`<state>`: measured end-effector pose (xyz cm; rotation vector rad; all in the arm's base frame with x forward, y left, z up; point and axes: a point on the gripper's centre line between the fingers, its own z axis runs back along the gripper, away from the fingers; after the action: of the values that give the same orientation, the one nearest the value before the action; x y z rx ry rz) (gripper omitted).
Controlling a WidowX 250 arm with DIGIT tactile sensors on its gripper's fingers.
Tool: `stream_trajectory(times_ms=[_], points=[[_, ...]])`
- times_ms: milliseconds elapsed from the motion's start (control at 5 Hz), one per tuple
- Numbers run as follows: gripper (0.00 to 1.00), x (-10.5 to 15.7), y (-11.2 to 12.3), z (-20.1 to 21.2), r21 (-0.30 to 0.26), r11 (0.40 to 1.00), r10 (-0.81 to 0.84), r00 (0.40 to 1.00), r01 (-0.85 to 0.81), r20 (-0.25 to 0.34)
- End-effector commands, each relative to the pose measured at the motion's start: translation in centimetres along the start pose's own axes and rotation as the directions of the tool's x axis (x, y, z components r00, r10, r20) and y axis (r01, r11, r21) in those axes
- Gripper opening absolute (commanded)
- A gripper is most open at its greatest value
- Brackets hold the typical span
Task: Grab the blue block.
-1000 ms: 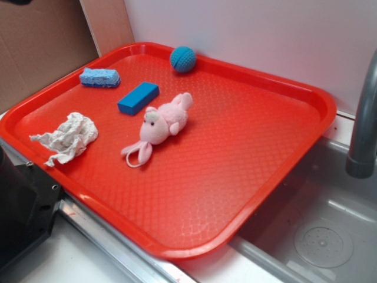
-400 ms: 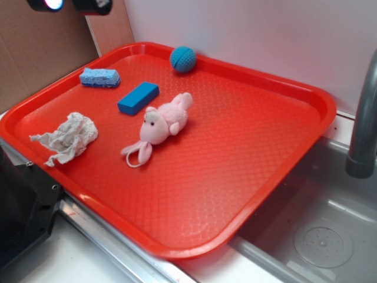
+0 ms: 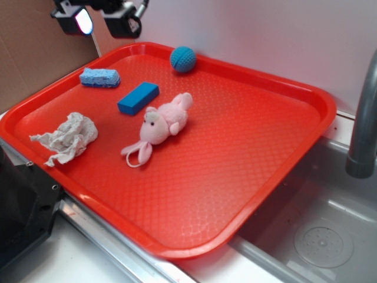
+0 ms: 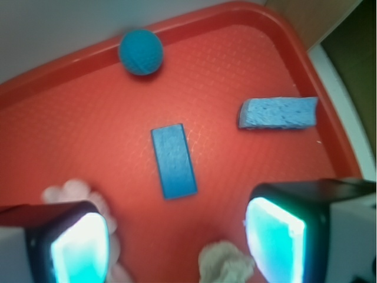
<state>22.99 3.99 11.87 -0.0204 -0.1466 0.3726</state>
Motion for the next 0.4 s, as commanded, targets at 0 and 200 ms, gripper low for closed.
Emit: stream_trajectory(times_ms=[0, 200], points=[[1.00, 1.2, 0.7, -3.1, -0.004, 1.000, 0.005, 1.000, -0.005, 0.029], [1.00, 1.5, 1.0, -5.4, 0.004, 1.000, 0.003, 1.000, -0.003, 0.000]])
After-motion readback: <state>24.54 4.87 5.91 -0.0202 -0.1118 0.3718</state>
